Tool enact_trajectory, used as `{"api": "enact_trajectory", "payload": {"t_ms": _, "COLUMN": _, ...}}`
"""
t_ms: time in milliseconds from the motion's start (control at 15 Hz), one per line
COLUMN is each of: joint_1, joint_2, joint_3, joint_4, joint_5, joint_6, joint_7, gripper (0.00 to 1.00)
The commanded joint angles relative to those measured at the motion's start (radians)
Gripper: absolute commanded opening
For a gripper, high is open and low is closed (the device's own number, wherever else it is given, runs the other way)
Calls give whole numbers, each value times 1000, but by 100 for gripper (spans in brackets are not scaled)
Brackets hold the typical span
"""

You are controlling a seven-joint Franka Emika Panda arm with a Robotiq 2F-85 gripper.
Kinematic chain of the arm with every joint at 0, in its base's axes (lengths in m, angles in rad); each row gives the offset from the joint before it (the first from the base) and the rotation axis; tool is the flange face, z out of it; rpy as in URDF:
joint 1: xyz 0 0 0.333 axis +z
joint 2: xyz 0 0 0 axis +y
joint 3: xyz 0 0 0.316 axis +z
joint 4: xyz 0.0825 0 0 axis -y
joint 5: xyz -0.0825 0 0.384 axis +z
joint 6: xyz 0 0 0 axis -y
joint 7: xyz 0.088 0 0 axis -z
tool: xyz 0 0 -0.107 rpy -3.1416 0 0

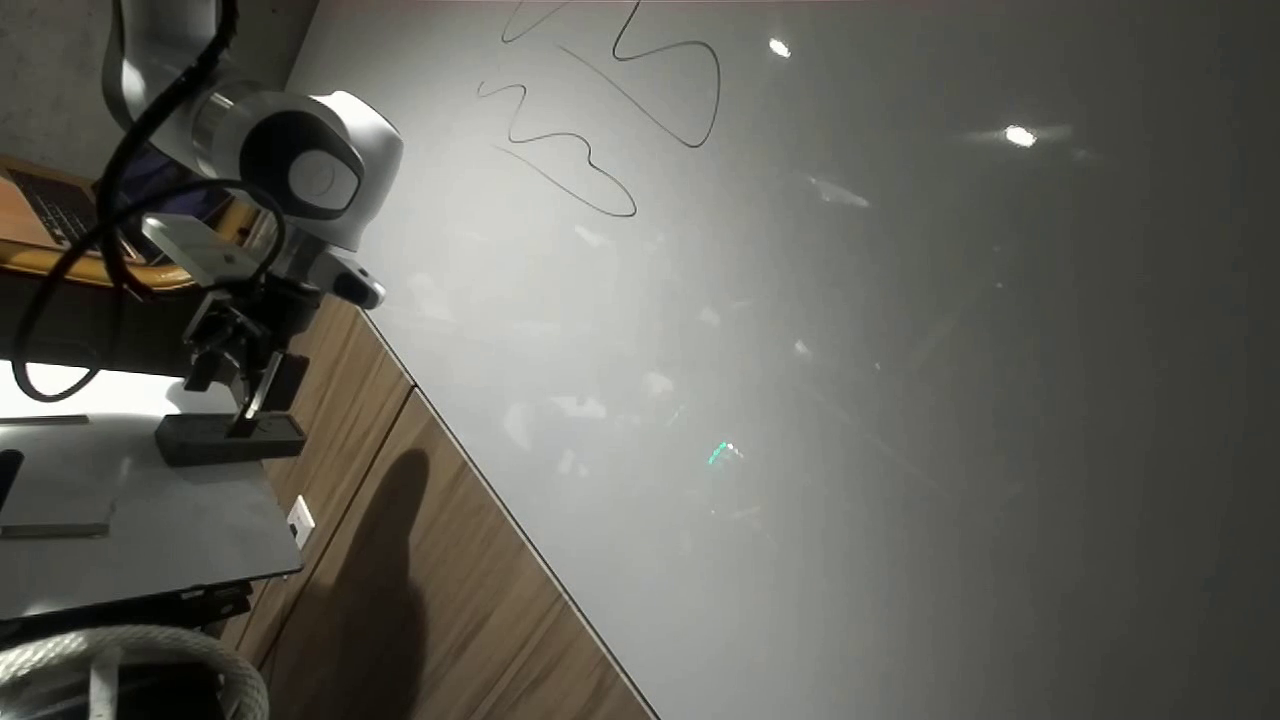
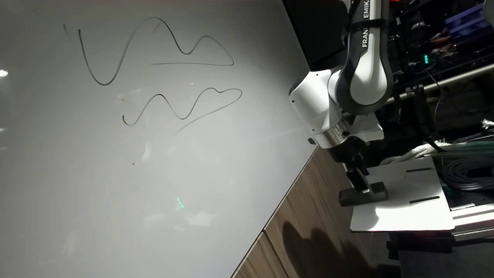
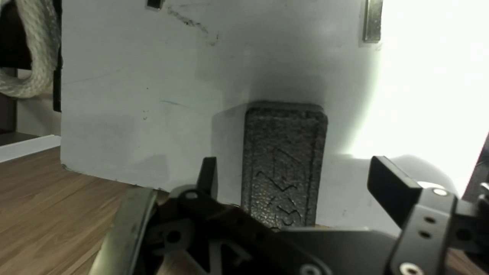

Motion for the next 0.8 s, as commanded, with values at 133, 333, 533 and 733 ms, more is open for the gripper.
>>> {"api": "enact_trajectory", "payload": {"t_ms": 133, "joint_1": 19, "joint_2": 7, "joint_3": -22, "joint_4": 0, "joint_5": 5, "joint_6": 19, "joint_7": -11, "gripper": 100}}
{"api": "enact_trajectory", "payload": {"t_ms": 333, "joint_1": 14, "joint_2": 12, "joint_3": -28, "joint_4": -2, "joint_5": 8, "joint_6": 23, "joint_7": -19, "gripper": 100}}
{"api": "enact_trajectory", "payload": {"t_ms": 533, "joint_1": 8, "joint_2": 21, "joint_3": -42, "joint_4": 0, "joint_5": 6, "joint_6": 26, "joint_7": -22, "gripper": 100}}
{"api": "enact_trajectory", "payload": {"t_ms": 733, "joint_1": 8, "joint_2": 37, "joint_3": -55, "joint_4": 6, "joint_5": 5, "joint_6": 25, "joint_7": -24, "gripper": 100}}
